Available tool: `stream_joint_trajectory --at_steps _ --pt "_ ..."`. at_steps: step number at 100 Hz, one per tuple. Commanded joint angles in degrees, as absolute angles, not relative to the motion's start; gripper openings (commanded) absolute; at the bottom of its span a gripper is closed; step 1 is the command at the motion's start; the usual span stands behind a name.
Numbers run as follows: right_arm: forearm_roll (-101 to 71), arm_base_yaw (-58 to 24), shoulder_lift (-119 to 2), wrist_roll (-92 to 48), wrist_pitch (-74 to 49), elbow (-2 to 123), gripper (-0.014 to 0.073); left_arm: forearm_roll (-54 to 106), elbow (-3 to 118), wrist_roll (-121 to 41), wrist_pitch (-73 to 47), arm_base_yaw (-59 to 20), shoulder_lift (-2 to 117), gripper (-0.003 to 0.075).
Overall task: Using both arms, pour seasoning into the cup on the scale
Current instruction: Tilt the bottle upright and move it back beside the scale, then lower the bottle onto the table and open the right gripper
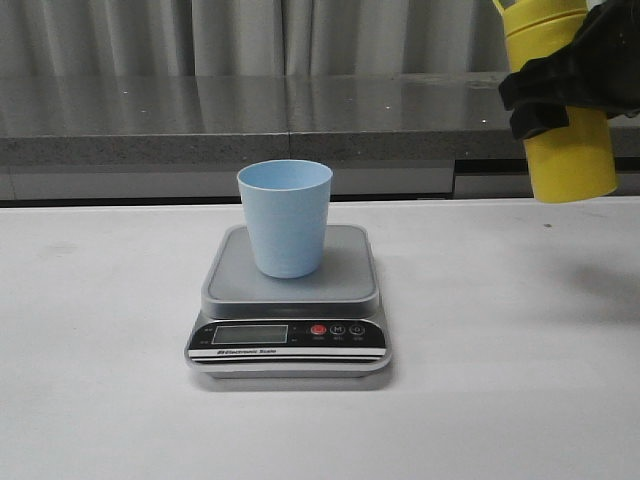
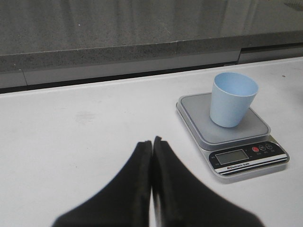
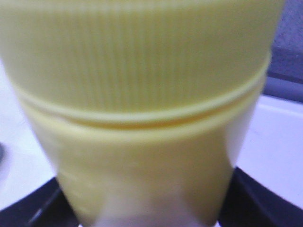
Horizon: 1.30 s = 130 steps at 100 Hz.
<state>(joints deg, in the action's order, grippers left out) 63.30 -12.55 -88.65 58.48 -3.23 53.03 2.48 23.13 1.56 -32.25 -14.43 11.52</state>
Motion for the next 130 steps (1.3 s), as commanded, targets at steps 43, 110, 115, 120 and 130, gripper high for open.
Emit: stream_joint_trajectory --at_steps 43,110,115,120,130 --pt "4.9 -9.9 -84.7 0.0 35.8 34.5 0.0259 3.1 24.5 2.1 -27.9 -14.5 12.0 -0.002" --pt "-2.0 -7.7 -93.0 -2.7 53.7 26.0 0.0333 3.1 24.5 2.1 -27.9 -14.5 12.0 -0.002" --pt "-2.0 -7.7 -93.9 -1.7 54.3 26.0 0.0337 3.1 24.5 2.1 -27.9 -14.5 12.0 -0.002" --pt "-2.0 -7.7 -94.5 0.0 55.2 26.0 0.037 3.1 24.5 2.1 -27.9 -14.5 12.0 -0.002" --pt "-2.6 -7.7 -94.6 4.4 56.5 26.0 0.0524 3.1 24.5 2.1 -27.9 -14.5 12.0 -0.002"
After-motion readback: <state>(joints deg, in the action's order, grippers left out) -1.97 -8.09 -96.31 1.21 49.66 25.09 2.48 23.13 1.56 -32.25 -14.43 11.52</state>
